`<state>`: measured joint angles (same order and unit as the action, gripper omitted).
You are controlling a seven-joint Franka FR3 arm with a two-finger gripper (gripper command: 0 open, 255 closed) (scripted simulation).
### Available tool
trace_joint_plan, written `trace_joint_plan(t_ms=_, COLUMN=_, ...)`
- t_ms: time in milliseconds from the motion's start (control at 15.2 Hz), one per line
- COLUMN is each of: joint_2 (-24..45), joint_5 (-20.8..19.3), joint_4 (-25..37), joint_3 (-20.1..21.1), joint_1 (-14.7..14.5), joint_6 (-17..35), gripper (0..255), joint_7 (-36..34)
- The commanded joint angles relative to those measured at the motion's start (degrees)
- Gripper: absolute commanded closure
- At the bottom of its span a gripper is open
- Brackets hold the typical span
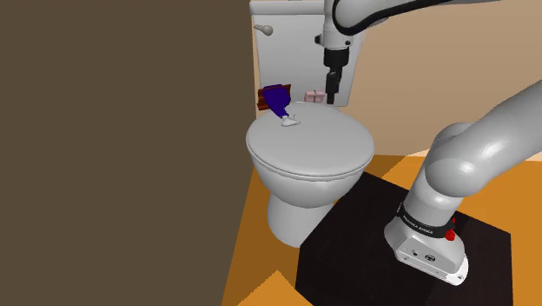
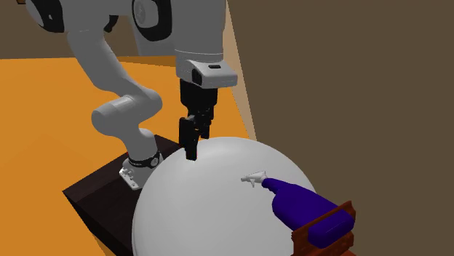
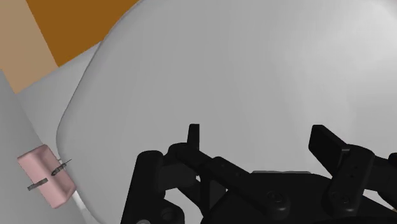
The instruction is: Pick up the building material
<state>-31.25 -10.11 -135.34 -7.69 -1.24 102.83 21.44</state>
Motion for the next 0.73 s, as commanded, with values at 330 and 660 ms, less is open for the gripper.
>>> trace_joint_plan(t_ms=330, joint_2=12.2, joint_5=-3.3, joint_4=8.1, joint_3=-5.0, joint_1=-1.5, joint_6=8.5, gripper=0, joint_7=15.5)
trace_joint_plan(t_ms=660, joint_2=21.5, joint_5=-2.9, joint_4=15.9, joint_3=-7.4, joint_1=-2.5, joint_6=13.4, gripper=0, joint_7=26.5)
